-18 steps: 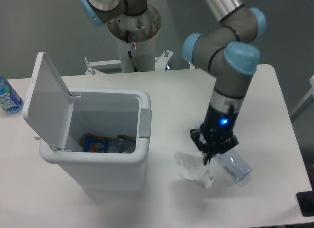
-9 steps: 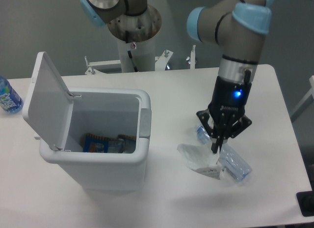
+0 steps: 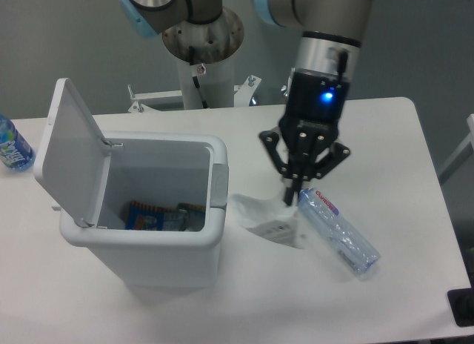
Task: Place the trash in the trash can
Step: 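Carry the tissue over the trash can opening and lower it, then open the gripper to drop the tissue into the can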
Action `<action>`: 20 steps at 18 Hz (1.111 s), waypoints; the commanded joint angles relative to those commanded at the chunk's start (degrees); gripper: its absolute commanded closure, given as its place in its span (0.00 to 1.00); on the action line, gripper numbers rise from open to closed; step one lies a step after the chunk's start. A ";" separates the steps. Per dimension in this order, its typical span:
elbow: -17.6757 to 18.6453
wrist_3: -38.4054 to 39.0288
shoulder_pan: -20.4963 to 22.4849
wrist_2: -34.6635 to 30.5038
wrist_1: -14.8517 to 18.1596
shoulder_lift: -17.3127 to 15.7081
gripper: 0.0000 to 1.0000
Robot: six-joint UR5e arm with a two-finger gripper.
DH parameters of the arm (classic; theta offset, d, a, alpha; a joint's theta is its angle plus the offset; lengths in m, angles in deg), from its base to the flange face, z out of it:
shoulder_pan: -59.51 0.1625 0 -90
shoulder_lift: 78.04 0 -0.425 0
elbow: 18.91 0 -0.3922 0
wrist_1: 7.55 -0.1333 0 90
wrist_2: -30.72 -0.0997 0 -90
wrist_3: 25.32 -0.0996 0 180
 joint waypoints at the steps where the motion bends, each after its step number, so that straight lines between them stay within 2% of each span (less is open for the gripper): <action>1: 0.09 0.17 -0.27 0.79 0.00 -0.09 1.00; 7: 3.24 1.58 -2.72 2.64 0.00 -2.54 0.99; 14: 6.06 0.79 -5.54 2.82 -0.44 -3.69 0.83; 15: 6.15 0.27 -5.72 2.82 -0.44 -3.69 0.71; 16: 6.41 -0.69 -5.98 2.82 -0.44 -3.69 0.50; 17: 6.59 -1.75 -6.24 2.82 -0.44 -3.69 0.18; 19: 7.03 -2.55 -6.33 2.82 -0.44 -3.69 0.02; 20: 7.12 -2.55 -6.25 2.82 -0.44 -3.69 0.00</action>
